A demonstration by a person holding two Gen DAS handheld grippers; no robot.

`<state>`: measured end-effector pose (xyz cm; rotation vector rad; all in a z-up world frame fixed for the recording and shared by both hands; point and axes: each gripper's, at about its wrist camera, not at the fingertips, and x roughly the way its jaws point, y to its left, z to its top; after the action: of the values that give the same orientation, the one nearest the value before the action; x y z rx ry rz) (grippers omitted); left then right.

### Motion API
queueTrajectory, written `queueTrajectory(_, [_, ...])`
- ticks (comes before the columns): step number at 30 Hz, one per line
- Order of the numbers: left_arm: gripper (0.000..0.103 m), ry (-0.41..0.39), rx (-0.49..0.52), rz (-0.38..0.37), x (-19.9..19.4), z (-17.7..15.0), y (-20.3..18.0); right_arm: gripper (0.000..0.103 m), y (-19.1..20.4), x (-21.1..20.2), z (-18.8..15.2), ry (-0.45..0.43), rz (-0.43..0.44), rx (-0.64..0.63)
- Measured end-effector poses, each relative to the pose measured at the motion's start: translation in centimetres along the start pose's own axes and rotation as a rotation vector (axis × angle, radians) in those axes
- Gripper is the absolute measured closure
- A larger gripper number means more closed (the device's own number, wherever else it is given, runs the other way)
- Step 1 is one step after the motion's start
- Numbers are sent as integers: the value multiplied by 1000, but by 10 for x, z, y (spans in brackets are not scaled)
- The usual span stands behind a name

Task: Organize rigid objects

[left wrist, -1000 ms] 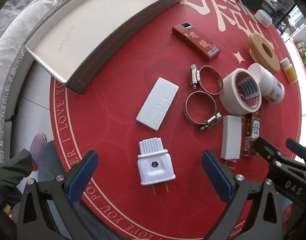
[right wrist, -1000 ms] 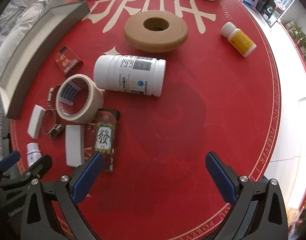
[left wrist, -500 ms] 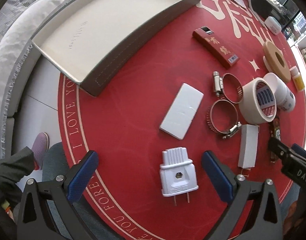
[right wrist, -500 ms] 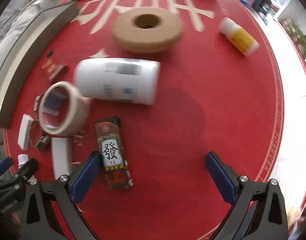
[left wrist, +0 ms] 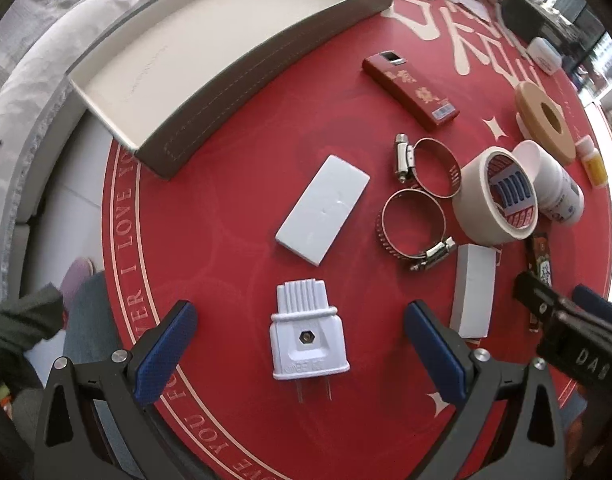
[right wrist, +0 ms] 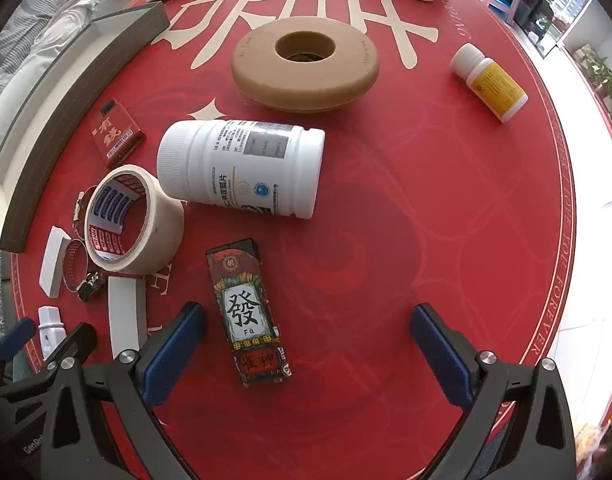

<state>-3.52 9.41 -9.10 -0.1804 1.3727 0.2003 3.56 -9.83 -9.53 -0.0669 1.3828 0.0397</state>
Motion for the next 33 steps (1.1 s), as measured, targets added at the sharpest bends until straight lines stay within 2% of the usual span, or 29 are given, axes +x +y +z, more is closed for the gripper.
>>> queueTrajectory(2, [2,23,23,-3,-2,1,-8,5,5,-4,-4,-11,4,-25])
queueTrajectory(4, [8,23,55,-9,-9,-2,-20,17,15,-9,-6,-15,10,-52])
queueTrajectory(5, [15,21,70,-12,-10,0,-27,20,18,-11,-6,-16,14,-69])
queueTrajectory(6, [23,18,93,-17,-14,-3,-29,31,20,-14,-6,-19,17,-82])
queueTrajectory(7, [29,14,109,-21,-16,-4,-31,47,22,-16,-6,-22,20,-92])
queueTrajectory(8, [44,8,127,-25,-19,-6,-34,58,23,-19,-5,-27,22,-99])
queueTrajectory(9, [68,-1,144,-30,-22,-8,-37,78,23,-20,-5,-27,22,-104])
queueTrajectory(12, [70,5,158,-80,-25,-12,-37,78,16,-23,-7,-25,46,-75])
queueTrajectory(15, [70,27,105,-148,-29,-14,-21,78,9,-32,-15,-51,86,-29])
queueTrajectory(17, [70,3,98,-174,-34,-23,-6,78,3,-43,-23,-84,107,-8])
queueTrajectory(19, [70,-52,114,-180,-51,-26,0,78,-2,-56,-31,-116,128,19])
queueTrajectory(21, [70,-125,142,-167,-74,-26,-13,78,-7,-67,-35,-145,144,37])
queueTrajectory(24, [70,-218,173,-160,-102,-10,-20,78,-17,-96,-46,-196,157,52])
queueTrajectory(28, [70,-335,222,-157,-135,9,-41,78,-17,-125,-44,-260,175,60])
queueTrajectory(33, [70,-405,227,-158,-170,30,-51,78,-5,-155,-31,-317,215,50])
